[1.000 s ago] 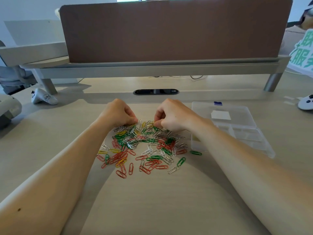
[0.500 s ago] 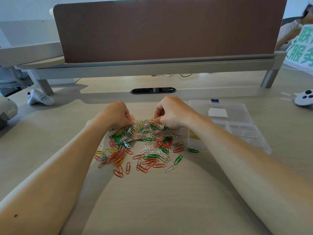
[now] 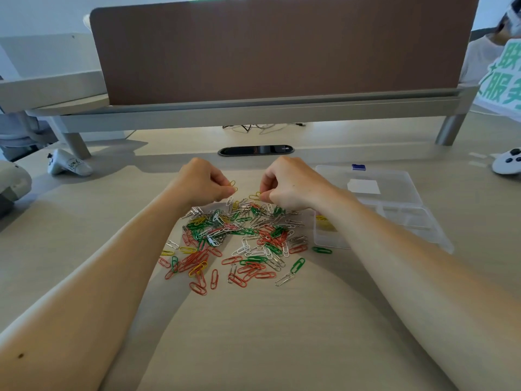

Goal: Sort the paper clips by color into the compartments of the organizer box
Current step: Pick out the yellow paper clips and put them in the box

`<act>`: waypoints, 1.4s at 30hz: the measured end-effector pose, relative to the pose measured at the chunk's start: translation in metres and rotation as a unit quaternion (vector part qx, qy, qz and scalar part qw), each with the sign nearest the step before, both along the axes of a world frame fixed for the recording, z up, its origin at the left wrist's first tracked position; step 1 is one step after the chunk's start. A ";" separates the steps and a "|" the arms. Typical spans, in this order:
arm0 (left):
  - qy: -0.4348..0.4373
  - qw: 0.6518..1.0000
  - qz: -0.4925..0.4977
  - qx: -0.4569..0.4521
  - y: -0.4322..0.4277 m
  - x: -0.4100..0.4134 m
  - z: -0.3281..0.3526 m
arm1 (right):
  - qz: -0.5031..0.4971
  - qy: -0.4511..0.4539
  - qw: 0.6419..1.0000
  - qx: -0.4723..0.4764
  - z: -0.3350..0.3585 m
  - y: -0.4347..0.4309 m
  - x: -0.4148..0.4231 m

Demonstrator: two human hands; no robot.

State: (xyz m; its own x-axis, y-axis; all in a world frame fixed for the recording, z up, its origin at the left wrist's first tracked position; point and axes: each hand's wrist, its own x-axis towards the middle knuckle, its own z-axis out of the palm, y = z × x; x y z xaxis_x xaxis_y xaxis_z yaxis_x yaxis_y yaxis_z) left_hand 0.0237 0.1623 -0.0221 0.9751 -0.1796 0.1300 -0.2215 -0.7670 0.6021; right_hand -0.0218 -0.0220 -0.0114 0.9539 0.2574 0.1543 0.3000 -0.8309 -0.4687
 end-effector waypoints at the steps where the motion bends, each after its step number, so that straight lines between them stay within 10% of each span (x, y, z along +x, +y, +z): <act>1: -0.001 1.000 0.005 -0.001 -0.003 0.000 -0.001 | -0.001 -0.002 1.000 0.001 0.000 0.000 0.000; 19: 0.069 0.976 -0.050 0.202 -0.023 -0.010 0.005 | -0.002 -0.008 1.000 0.017 0.004 -0.009 0.000; 31: 0.059 0.991 -0.118 -0.035 -0.045 -0.044 0.038 | -0.072 0.023 0.995 0.071 0.016 -0.080 -0.057; 42: -0.049 0.968 -0.217 0.118 -0.143 -0.065 0.017 | -0.109 0.025 0.991 0.066 0.000 -0.113 -0.076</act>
